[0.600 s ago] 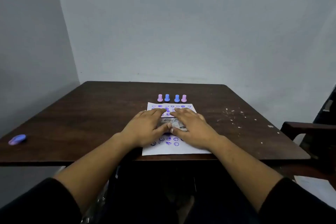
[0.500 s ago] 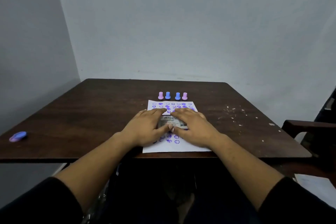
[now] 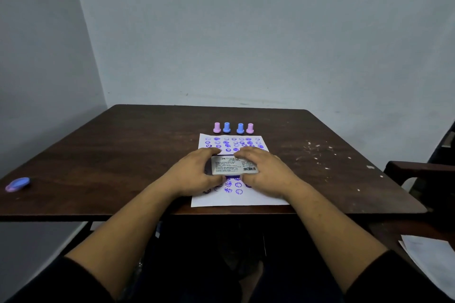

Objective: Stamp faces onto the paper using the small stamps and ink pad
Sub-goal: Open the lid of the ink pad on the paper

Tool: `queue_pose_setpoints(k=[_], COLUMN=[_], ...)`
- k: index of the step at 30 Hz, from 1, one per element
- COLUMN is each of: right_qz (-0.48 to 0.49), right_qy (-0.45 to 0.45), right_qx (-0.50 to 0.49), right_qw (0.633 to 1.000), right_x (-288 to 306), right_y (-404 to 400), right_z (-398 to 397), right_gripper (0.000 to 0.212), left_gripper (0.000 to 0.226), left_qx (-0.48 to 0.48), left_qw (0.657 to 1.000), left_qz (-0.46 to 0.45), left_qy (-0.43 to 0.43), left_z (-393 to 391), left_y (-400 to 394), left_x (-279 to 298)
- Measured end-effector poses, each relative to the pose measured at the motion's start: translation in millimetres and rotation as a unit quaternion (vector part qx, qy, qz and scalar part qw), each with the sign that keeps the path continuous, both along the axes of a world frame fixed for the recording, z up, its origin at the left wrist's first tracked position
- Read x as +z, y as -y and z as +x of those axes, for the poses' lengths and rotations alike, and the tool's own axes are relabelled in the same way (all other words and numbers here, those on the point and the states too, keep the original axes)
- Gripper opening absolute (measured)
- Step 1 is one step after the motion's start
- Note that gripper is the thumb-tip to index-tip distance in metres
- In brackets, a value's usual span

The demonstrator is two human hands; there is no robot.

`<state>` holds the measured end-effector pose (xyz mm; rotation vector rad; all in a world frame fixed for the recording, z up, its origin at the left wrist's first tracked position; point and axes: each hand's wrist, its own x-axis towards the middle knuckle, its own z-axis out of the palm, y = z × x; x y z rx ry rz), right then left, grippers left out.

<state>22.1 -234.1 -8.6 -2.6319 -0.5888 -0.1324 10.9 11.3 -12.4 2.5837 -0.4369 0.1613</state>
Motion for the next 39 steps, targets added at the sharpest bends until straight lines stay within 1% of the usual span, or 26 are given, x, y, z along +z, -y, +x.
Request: queue_pose_setpoints(k=[6,10,13,18,22,23,25,27,29,33,35,36,39], right_qz=[0.005,0.034,0.101,0.228,0.285,0.292,0.290,0.280,0.270,0.268,0.267,0.265,0.243], right_qy=[0.006,-0.009,-0.033,-0.054,-0.007,0.006,0.020,0.038,0.066,0.082,0.067,0.055,0.018], right_qx=[-0.001,0.014,0.024,0.012,-0.047,-0.062,-0.093,-0.126,-0.159,-0.191,-0.192,-0.189,-0.175], right_qw=[1.000,0.999,0.994,0.972,0.957,0.954,0.952,0.951,0.947,0.941,0.942,0.944,0.954], right_x=[-0.9,0.4,0.2,-2.4,-2.7,-2.8,-2.5,-3.2,-4.2,-4.4,-4.4,-4.5,-4.2], right_y=[2.5,4.1,6.7,9.3,9.2,9.1,9.1,9.8,10.8,12.1,12.9,13.0,12.2], right_z=[-0.1,0.3,0.3,-0.6,1.9,3.2,6.3,10.2,13.4,15.8,16.6,16.5,15.0], right_gripper=[0.070,0.067,0.060,0.045,0.028,0.027,0.028,0.023,0.019,0.020,0.011,0.010,0.027], left_gripper=[0.088,0.086,0.089,0.090,0.082,0.083,0.094,0.109,0.115,0.117,0.116,0.115,0.113], left_qx=[-0.006,-0.012,-0.020,-0.030,-0.042,-0.044,-0.048,-0.046,-0.042,-0.044,-0.041,-0.038,-0.028], left_qw=[0.999,0.999,0.999,0.998,0.995,0.994,0.992,0.991,0.991,0.991,0.991,0.991,0.993], left_qz=[-0.037,-0.035,-0.031,-0.053,-0.092,-0.100,-0.114,-0.120,-0.118,-0.113,-0.111,-0.111,-0.107], left_qy=[-0.007,-0.004,-0.005,-0.009,-0.013,-0.017,-0.030,-0.041,-0.052,-0.065,-0.061,-0.057,-0.046], left_z=[-1.2,-1.4,-1.6,-2.8,-6.2,-7.2,-8.6,-8.6,-8.6,-8.7,-9.0,-9.4,-10.0], left_y=[-4.0,-4.3,-3.2,-4.6,-3.4,-3.0,-2.7,-3.2,-3.8,-4.4,-4.4,-4.4,-4.1], left_x=[0.7,1.5,2.3,2.0,7.1,8.3,10.0,10.0,9.6,8.7,8.3,7.6,6.5])
